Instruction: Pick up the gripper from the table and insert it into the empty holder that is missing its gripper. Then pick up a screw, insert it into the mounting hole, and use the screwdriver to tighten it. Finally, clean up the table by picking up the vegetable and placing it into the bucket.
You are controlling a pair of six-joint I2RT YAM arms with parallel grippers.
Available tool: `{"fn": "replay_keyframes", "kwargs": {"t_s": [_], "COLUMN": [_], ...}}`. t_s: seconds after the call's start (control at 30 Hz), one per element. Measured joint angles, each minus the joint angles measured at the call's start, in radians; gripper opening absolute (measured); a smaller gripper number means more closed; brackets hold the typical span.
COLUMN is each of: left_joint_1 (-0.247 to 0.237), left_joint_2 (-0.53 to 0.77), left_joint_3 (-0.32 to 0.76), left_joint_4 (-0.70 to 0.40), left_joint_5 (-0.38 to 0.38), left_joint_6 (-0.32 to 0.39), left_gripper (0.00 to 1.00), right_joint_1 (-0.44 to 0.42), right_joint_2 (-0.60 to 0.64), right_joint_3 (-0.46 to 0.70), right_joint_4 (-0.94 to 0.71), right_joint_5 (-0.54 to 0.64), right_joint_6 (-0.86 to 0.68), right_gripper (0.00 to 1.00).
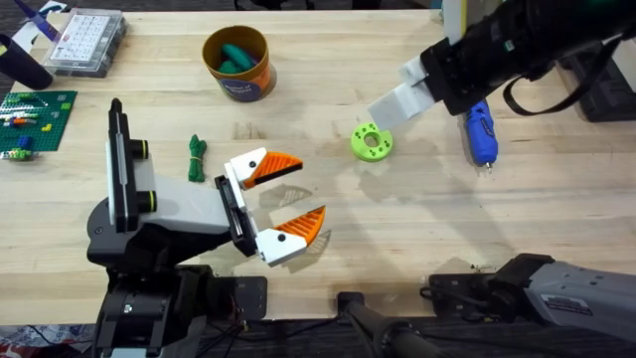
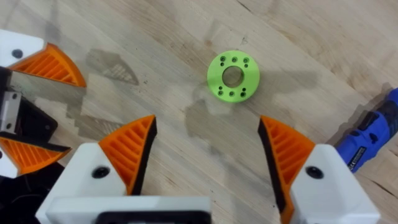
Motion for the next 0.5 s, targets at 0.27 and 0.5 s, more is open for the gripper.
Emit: {"fn": "replay_keyframes", "kwargs": {"t_s": [0.27, 0.5], "left_joint_1": [0.0, 0.0], "left_joint_2": [0.0, 0.0], "left_joint_3": [0.0, 0.0], "left_joint_4": [-0.008, -0.008], "left_joint_5": [0.002, 0.003], "left_joint_6": [-0.004, -0.008], "left_gripper": [0.86, 0.74], "right_joint_1": [0.0, 0.0], "right_joint_2": [0.0, 0.0], "right_joint_3": [0.0, 0.0], "right_joint_4": [-0.006, -0.008], "right_joint_5": [0.0, 0.0], "right_joint_6": [-0.014, -0.024], "right_gripper": [0.99, 0.99]}}
